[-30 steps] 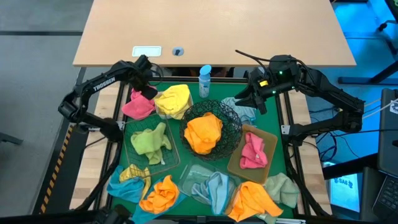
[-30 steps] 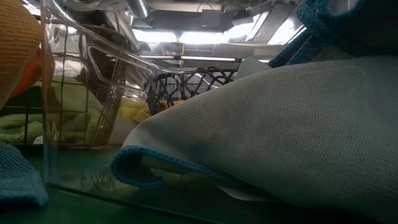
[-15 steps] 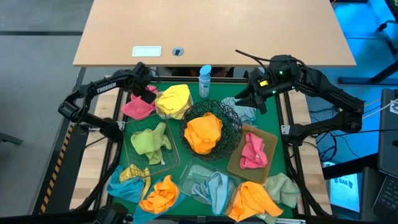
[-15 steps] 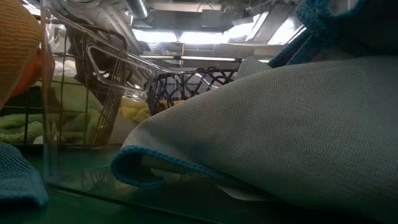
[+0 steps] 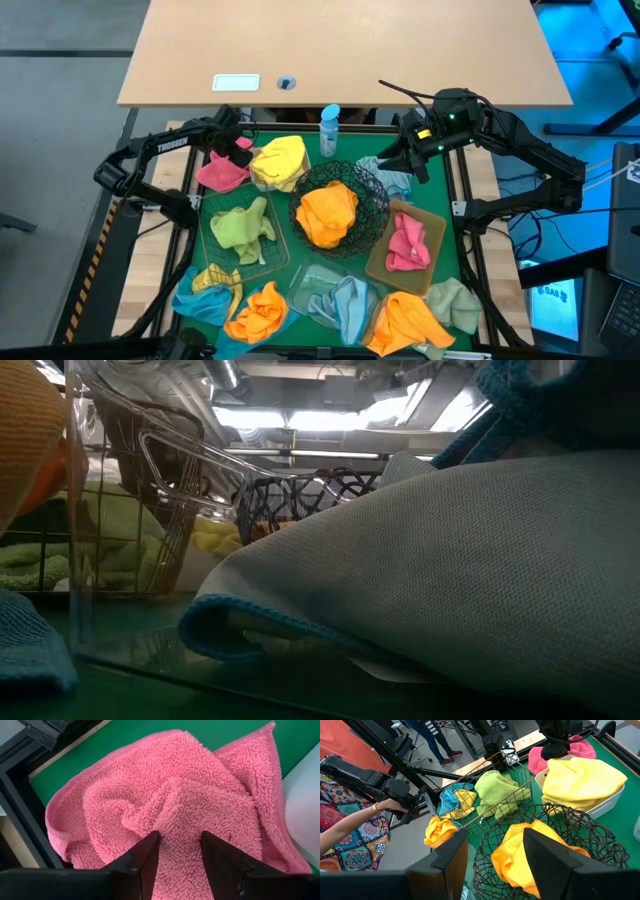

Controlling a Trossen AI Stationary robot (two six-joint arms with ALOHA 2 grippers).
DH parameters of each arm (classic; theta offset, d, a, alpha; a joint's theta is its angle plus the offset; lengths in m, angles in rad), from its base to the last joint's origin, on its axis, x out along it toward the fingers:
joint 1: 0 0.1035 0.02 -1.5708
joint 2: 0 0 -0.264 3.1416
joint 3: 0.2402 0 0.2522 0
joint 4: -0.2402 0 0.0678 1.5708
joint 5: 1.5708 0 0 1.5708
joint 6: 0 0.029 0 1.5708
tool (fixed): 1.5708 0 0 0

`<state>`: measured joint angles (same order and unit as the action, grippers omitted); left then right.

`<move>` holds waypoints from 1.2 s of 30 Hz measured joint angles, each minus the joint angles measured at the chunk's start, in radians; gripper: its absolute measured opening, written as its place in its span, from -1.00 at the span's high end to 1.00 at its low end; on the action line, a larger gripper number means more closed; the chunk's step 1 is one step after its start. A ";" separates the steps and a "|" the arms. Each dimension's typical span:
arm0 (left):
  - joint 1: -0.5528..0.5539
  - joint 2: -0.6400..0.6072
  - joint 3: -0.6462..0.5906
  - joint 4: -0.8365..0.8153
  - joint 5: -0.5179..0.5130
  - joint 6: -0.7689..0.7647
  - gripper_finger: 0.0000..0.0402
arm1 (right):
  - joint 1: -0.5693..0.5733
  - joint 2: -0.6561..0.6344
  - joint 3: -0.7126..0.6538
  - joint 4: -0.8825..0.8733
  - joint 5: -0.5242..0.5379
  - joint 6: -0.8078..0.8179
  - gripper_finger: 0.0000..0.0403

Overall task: Sort microfiber towel by color & place in baskets
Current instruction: Put the pink towel into the orange bin

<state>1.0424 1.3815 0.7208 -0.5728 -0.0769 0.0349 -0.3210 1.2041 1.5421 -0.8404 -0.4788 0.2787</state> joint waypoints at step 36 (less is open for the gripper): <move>-0.014 -0.109 0.378 -0.367 -0.053 0.019 1.00 | 0.000 0.000 0.000 0.000 0.000 0.000 0.06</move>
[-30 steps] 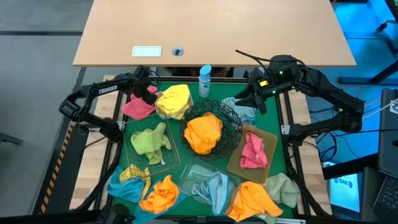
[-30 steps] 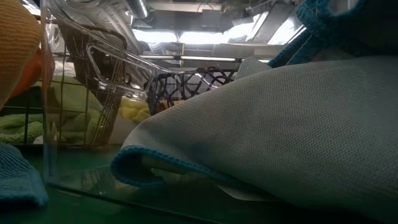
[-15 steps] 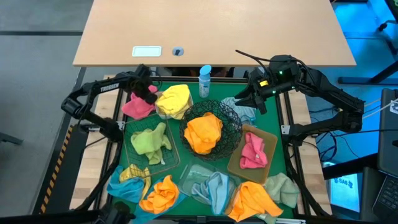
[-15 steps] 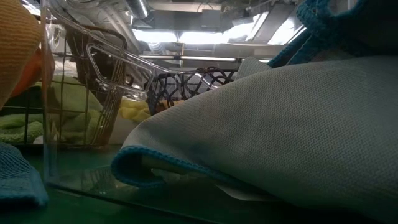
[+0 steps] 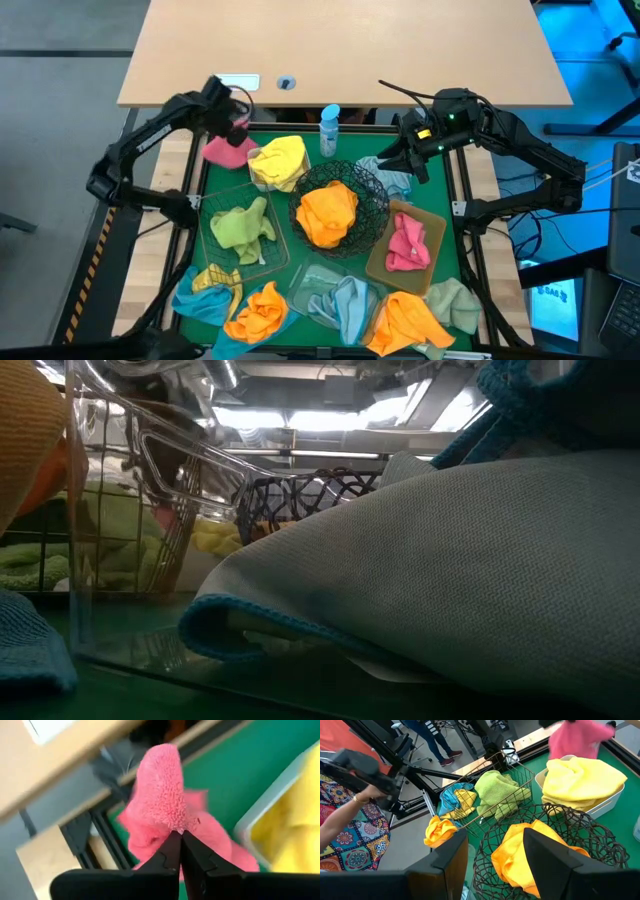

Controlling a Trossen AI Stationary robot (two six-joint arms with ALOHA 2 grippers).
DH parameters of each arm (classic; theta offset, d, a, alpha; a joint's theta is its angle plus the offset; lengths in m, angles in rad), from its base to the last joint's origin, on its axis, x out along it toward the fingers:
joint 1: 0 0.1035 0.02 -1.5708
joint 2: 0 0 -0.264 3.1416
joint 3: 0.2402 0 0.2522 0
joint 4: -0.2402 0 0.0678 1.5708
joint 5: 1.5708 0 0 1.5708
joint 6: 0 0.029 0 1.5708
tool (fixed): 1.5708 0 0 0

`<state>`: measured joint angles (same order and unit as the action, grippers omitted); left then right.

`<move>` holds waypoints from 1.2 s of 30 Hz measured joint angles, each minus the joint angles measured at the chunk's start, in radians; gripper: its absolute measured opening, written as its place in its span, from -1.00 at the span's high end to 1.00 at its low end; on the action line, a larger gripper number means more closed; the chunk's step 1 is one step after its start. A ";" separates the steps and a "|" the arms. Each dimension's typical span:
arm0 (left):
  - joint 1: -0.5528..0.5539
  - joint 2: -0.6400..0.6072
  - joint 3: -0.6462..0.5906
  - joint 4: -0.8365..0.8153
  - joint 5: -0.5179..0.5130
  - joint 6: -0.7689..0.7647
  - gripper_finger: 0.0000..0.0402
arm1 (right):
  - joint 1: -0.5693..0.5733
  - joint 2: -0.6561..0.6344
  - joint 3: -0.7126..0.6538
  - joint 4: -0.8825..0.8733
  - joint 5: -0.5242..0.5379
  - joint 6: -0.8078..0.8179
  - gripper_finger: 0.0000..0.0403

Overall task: Sort microfiber towel by color & place in baskets
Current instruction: Put the pink towel into the orange bin

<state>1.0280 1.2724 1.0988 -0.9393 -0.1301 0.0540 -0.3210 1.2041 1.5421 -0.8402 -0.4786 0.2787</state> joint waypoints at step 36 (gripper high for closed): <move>-0.587 -0.153 0.403 0.266 0.350 -0.183 1.00 | 0.001 0.244 -0.001 0.585 0.145 -0.305 0.06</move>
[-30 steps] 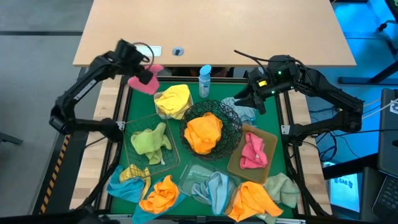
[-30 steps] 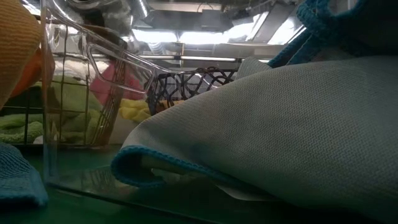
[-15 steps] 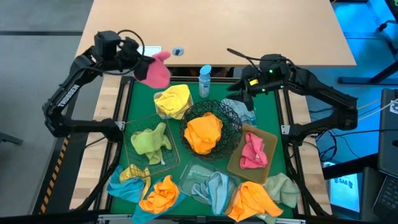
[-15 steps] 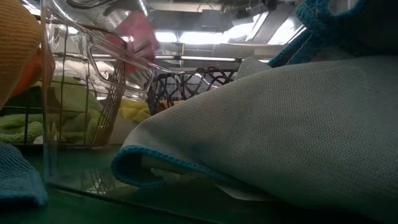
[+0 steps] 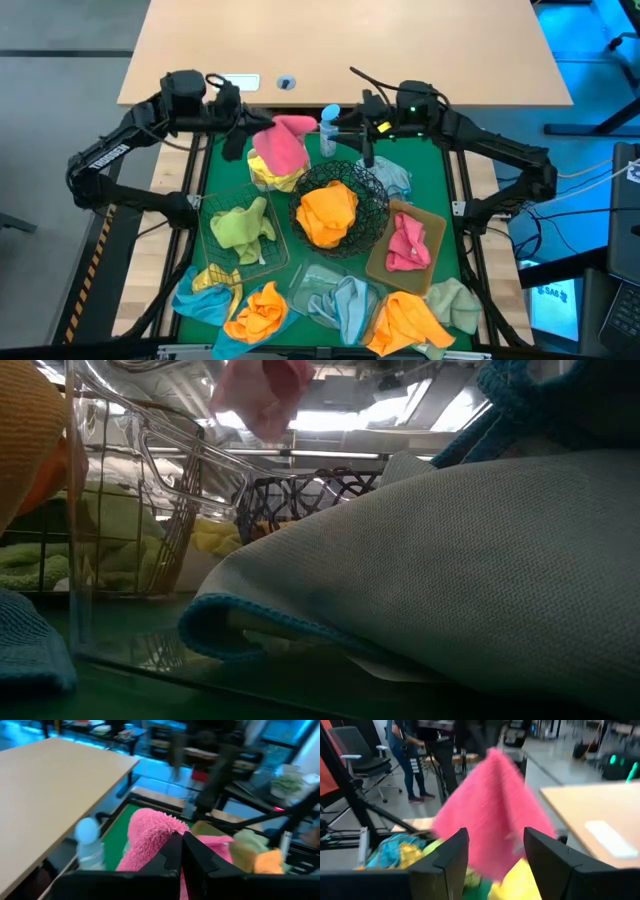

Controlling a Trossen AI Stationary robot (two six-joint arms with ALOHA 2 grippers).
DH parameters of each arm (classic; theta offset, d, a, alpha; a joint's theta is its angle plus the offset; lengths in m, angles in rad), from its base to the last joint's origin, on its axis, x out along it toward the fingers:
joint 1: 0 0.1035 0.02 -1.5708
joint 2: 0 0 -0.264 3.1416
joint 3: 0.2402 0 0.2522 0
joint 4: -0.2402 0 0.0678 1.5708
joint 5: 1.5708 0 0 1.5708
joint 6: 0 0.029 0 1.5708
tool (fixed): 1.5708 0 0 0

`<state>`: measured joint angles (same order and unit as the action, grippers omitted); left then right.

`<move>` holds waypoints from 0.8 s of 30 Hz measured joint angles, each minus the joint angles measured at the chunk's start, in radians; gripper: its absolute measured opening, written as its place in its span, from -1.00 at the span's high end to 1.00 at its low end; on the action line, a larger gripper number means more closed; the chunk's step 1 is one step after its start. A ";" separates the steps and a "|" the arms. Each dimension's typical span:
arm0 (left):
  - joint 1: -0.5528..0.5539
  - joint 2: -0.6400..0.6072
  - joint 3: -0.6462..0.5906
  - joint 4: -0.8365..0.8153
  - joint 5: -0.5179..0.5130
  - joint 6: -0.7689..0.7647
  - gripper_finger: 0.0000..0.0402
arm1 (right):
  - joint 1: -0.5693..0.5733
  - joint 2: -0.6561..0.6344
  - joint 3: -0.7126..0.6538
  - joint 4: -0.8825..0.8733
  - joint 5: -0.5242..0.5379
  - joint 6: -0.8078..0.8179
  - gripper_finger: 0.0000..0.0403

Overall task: Sort microfiber towel by color & place in baskets
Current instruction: Put the pink towel into the orange bin

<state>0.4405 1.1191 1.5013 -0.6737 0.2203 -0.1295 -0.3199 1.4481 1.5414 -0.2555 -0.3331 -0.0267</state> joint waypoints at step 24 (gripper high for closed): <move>-0.286 0.154 0.000 0.126 -0.090 0.009 1.00 | 0.200 0.142 0.000 0.192 0.157 -0.164 0.06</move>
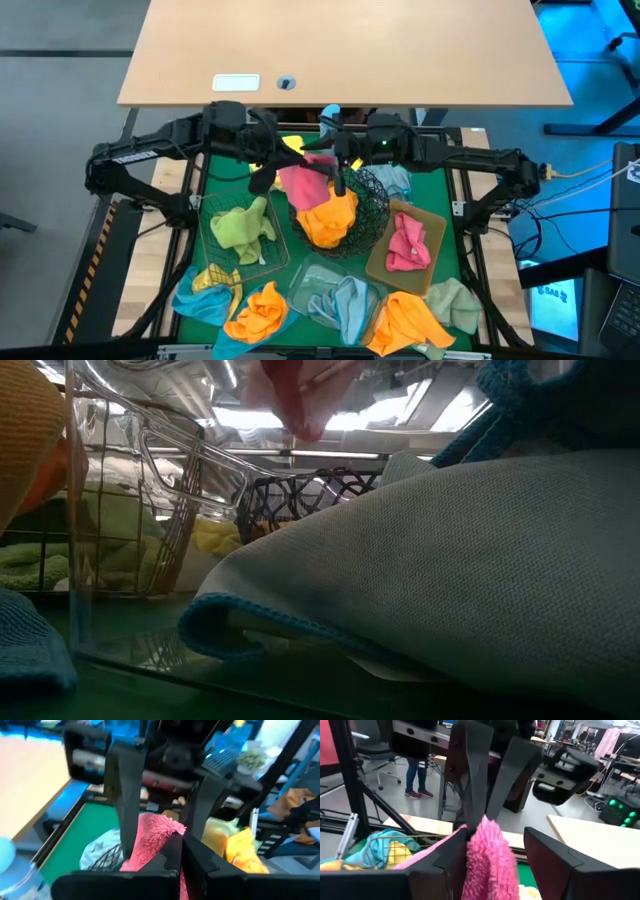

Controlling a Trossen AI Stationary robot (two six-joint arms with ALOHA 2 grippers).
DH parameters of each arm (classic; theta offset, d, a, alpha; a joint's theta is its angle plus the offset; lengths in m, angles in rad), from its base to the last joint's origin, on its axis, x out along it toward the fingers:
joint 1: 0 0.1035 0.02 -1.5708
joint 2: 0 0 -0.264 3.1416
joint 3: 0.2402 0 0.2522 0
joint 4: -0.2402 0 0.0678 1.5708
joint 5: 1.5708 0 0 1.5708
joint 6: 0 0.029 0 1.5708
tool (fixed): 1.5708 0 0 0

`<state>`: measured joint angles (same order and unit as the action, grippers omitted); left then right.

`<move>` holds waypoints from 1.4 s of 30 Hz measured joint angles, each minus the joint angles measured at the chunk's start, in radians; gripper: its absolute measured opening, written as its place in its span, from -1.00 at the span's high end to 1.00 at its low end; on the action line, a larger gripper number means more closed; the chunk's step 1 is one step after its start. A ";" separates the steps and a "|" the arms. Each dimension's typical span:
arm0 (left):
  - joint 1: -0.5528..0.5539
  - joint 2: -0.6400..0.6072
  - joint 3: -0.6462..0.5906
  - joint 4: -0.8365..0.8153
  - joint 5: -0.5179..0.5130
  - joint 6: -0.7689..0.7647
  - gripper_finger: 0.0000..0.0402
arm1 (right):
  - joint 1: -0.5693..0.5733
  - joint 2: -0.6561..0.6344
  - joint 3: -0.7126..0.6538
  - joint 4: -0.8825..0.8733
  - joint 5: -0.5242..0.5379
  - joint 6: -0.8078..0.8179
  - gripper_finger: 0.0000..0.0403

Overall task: Sort microfiber towel by color & place in baskets
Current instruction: Put the pink towel into the orange bin

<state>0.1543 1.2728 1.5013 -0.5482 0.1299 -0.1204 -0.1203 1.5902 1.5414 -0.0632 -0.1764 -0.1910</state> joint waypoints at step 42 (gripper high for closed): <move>-0.452 0.012 -0.074 -0.330 -0.064 -0.315 0.53 | 0.713 -0.159 0.001 -0.984 0.221 0.693 0.98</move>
<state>-0.2975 1.2850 1.4277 -0.8782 0.0656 -0.4355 0.5932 1.4316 1.5421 -1.0477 0.0443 0.5022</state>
